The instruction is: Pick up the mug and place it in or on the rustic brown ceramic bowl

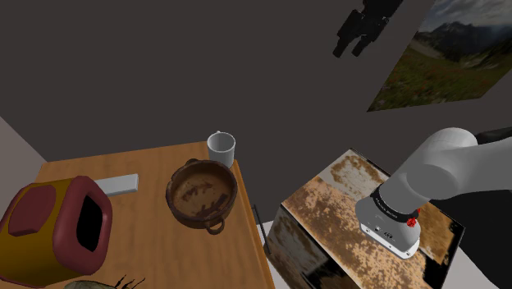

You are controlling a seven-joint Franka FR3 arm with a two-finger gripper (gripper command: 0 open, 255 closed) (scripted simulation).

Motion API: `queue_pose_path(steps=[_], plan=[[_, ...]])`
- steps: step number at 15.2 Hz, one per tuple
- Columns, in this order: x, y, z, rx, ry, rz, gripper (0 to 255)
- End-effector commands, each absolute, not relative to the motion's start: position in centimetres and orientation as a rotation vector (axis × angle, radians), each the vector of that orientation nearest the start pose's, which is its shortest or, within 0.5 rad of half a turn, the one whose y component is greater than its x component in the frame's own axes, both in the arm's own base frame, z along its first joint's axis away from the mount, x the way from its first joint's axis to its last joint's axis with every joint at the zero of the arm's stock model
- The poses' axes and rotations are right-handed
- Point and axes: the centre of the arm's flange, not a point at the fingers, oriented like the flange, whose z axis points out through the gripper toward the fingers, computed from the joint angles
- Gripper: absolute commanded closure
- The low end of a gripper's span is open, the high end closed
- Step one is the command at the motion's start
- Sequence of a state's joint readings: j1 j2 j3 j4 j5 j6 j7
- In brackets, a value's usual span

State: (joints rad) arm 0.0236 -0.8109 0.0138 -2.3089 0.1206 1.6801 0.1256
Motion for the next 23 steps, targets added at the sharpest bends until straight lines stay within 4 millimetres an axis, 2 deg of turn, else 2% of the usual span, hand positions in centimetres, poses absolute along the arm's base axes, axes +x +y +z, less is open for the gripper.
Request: queue_pose_path(steps=[1, 23], plan=[[31.0, 2.5, 63.2, -3.002, 0.141, -0.260, 0], [41.4, 24.2, 45.7, -3.052, 0.134, -0.117, 0]])
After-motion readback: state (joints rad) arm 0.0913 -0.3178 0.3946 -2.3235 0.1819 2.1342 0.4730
